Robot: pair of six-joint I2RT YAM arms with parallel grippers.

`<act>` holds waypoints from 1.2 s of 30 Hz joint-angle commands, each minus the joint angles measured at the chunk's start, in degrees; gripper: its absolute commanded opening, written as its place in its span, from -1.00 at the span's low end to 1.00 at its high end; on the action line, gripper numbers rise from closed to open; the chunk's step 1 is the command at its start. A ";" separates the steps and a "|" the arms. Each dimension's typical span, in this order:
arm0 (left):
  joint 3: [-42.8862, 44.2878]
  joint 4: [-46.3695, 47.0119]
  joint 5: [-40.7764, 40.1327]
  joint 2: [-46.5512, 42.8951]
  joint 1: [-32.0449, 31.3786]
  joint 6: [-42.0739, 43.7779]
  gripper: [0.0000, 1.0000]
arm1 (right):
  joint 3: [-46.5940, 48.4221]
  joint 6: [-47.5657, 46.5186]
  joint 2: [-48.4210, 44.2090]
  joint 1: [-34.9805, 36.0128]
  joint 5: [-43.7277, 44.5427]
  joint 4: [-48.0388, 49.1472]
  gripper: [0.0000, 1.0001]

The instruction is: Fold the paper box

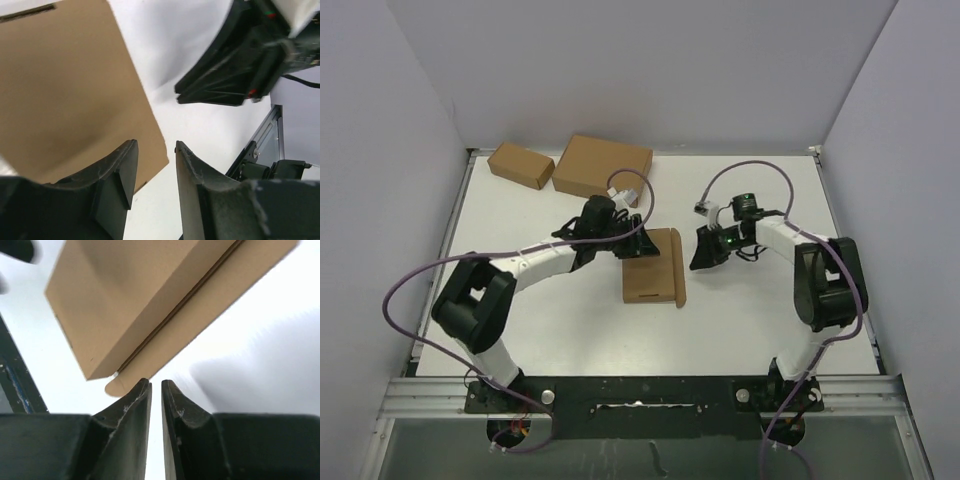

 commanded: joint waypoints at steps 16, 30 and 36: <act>7.39 1.95 4.92 15.61 -1.17 -1.17 -0.48 | -19.75 -71.41 -25.68 4.30 -10.24 -7.52 0.24; 6.51 2.94 5.75 18.81 -0.98 -1.35 -0.48 | -22.63 -70.82 -20.08 12.60 4.53 2.70 -0.02; 5.73 3.62 5.98 19.01 -0.86 -1.77 -0.48 | -22.87 -70.49 -19.45 14.25 6.21 3.91 -0.09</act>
